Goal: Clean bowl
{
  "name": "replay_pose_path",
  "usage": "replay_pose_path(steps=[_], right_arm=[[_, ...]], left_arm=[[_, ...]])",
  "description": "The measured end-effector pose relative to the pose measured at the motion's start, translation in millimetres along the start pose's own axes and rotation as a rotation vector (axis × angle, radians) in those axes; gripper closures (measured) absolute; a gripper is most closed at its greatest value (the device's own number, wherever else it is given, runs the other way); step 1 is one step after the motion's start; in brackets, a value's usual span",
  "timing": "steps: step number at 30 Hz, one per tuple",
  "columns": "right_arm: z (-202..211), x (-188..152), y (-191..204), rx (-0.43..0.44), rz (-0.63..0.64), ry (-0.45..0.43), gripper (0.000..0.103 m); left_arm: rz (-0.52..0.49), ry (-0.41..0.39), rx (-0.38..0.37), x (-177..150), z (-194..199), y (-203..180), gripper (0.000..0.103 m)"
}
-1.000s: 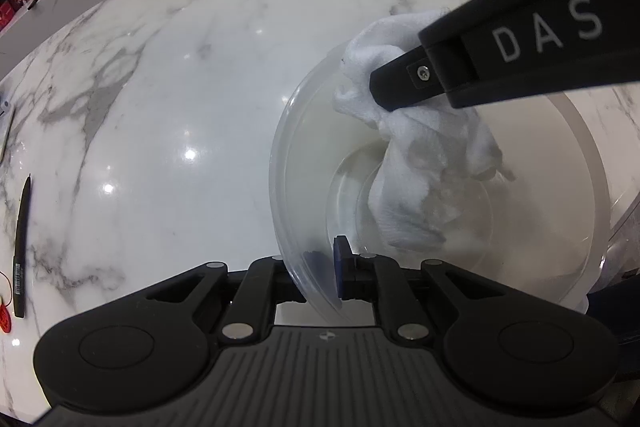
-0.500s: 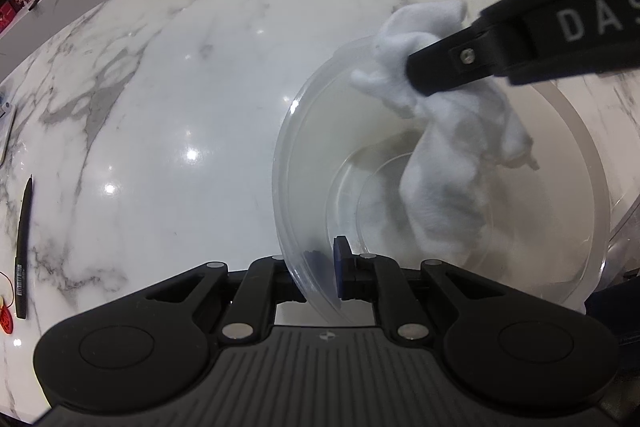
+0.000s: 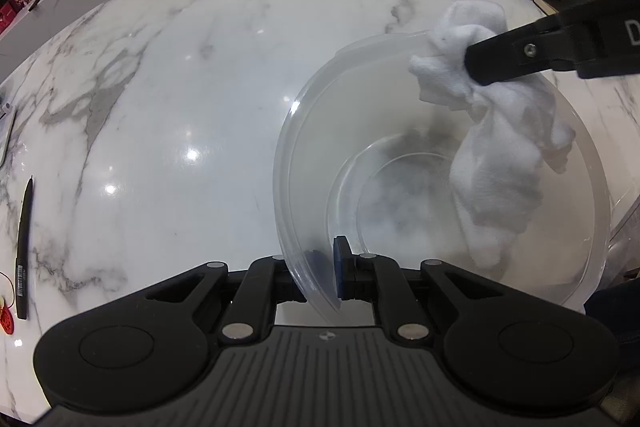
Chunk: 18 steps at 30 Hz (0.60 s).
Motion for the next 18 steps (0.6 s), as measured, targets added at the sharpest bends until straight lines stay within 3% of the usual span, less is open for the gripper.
replay_pose_path(steps=[18], right_arm=[[20, -26, -5, -0.044, 0.012, 0.034, 0.092]], left_arm=[[-0.007, 0.000, 0.000, -1, -2, 0, 0.094]])
Point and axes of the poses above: each gripper's, at about its wrist camera, not at the fingertips, and z roughly against the way its jaws point, y to its left, x to its top, the point moved 8 cm from there along -z, roughly the way its jaws point, and after that the axes turned 14 degrees about x, right-handed, at the moved point
